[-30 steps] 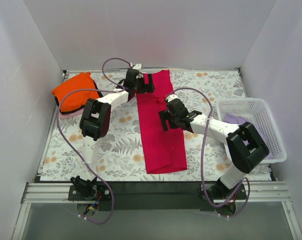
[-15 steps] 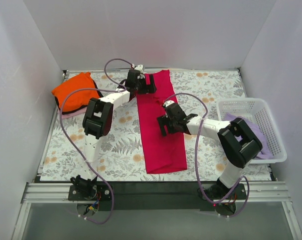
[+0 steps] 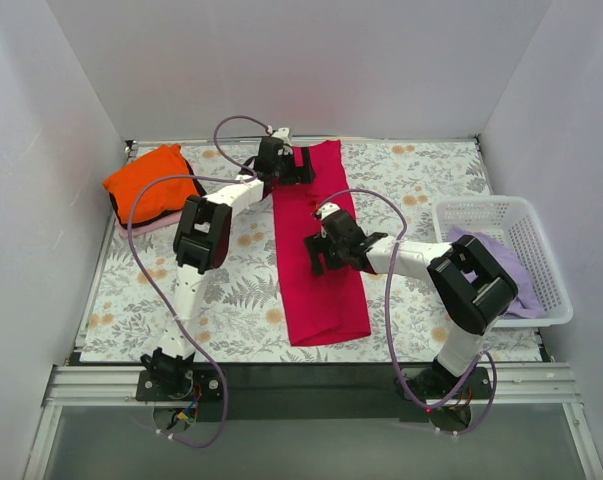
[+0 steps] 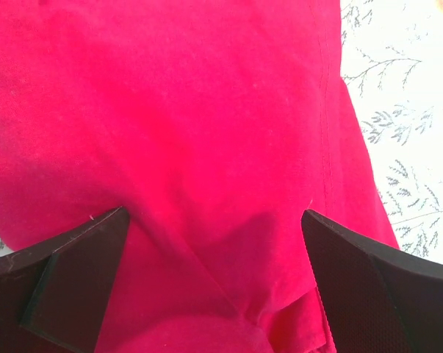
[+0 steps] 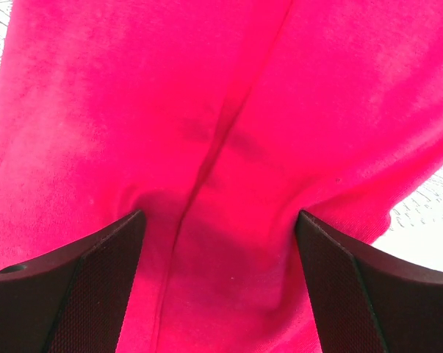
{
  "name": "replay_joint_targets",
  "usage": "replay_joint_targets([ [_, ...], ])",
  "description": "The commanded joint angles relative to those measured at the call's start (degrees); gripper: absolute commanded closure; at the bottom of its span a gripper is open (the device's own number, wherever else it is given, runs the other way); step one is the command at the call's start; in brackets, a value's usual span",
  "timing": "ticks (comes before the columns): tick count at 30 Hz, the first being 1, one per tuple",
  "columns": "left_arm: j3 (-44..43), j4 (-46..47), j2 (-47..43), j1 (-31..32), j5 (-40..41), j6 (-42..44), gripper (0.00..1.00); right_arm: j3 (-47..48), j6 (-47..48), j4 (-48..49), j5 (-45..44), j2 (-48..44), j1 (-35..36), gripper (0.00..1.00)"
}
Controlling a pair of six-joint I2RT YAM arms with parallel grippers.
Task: Fold and stack the t-shirts
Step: Fold the tshirt
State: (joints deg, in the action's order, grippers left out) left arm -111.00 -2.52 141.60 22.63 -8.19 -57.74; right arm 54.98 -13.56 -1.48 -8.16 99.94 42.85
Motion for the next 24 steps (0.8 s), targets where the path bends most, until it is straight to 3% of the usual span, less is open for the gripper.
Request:
replay_joint_targets([
  [1, -2.38, -1.96, 0.17, -0.22, -0.25, 0.96, 0.02, -0.84, -2.35, -2.22, 4.82, 2.46, 1.01, 0.26],
  [14, -5.63, -2.92, 2.28, -0.75, -0.08, 2.1, 0.02, -1.81, -3.4, -5.63, -0.08, 1.58, 1.09, 0.26],
  [24, -4.85, -3.19, -4.47, -0.57, -2.01, 2.63, 0.02, -3.65, -3.84, -8.55, -4.58, -3.96, 1.18, 0.24],
])
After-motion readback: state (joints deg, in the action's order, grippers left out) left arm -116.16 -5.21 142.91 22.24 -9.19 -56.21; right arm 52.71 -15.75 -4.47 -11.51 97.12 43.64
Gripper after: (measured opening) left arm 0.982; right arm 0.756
